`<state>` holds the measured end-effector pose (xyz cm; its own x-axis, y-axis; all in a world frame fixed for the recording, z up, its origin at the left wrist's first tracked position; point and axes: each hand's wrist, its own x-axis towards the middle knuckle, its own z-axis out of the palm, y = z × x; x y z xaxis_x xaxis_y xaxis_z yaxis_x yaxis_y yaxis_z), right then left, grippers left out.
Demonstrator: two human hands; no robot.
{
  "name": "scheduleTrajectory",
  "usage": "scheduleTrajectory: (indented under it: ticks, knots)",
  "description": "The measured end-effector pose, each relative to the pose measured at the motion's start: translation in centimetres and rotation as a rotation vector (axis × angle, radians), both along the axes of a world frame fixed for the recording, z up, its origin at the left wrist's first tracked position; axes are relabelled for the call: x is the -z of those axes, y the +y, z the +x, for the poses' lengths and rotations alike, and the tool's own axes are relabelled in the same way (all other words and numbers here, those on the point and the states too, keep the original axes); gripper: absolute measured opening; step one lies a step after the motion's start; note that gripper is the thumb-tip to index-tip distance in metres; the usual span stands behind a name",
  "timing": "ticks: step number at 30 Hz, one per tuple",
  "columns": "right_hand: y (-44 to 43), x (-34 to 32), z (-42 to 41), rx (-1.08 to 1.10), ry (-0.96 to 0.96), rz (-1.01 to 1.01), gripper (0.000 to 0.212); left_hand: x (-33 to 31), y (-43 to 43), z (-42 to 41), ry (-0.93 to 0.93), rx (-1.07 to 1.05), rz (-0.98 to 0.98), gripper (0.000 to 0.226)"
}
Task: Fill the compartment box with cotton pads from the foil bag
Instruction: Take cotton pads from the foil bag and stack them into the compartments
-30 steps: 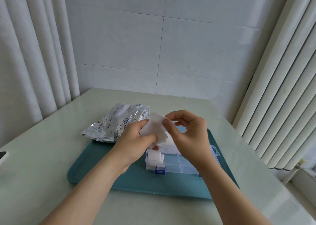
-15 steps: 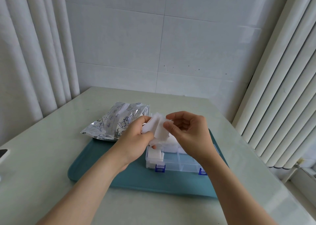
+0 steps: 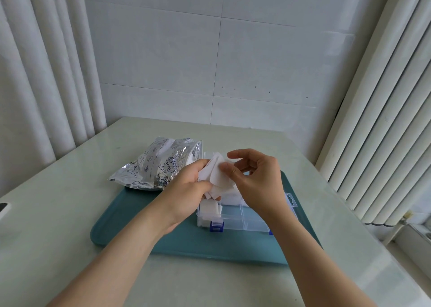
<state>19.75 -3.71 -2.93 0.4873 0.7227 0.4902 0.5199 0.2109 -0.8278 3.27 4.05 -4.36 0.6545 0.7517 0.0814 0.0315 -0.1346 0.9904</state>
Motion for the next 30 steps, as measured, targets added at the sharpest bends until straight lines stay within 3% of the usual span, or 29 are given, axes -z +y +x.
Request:
scheduleTrajectory:
  ticks: [6, 9, 12, 17, 20, 27, 30]
  knots:
    - [0.2, 0.1, -0.2, 0.051, -0.052, 0.009, 0.018, 0.1, 0.0, 0.0, -0.002, -0.013, 0.009, 0.061]
    - [0.2, 0.1, -0.4, 0.084, -0.1, 0.005, 0.017, 0.0, -0.2, 0.1, -0.044, 0.004, 0.029, 0.051]
    - [0.2, 0.0, -0.5, 0.127, -0.184, -0.004, 0.017, -0.6, -0.6, -0.1, -0.045, 0.017, 0.011, 0.069]
    - [0.0, -0.2, -0.7, 0.119, -0.151, 0.01, 0.017, 0.0, -0.2, -0.1, -0.115, -0.015, -0.047, 0.034]
    - [0.0, -0.1, -0.5, 0.121, -0.143, 0.009, 0.019, 0.3, -0.1, 0.2, -0.139, -0.1, -0.067, 0.033]
    - [-0.9, -0.9, 0.0, -0.194, 0.251, -0.086, 0.005, -0.6, -0.4, 0.0, -0.245, -0.162, -0.149, 0.034]
    - [-1.0, -1.0, -0.2, -0.282, 0.275, -0.097, 0.007, -1.0, -0.9, 0.0, -0.3, -0.157, -0.221, 0.034]
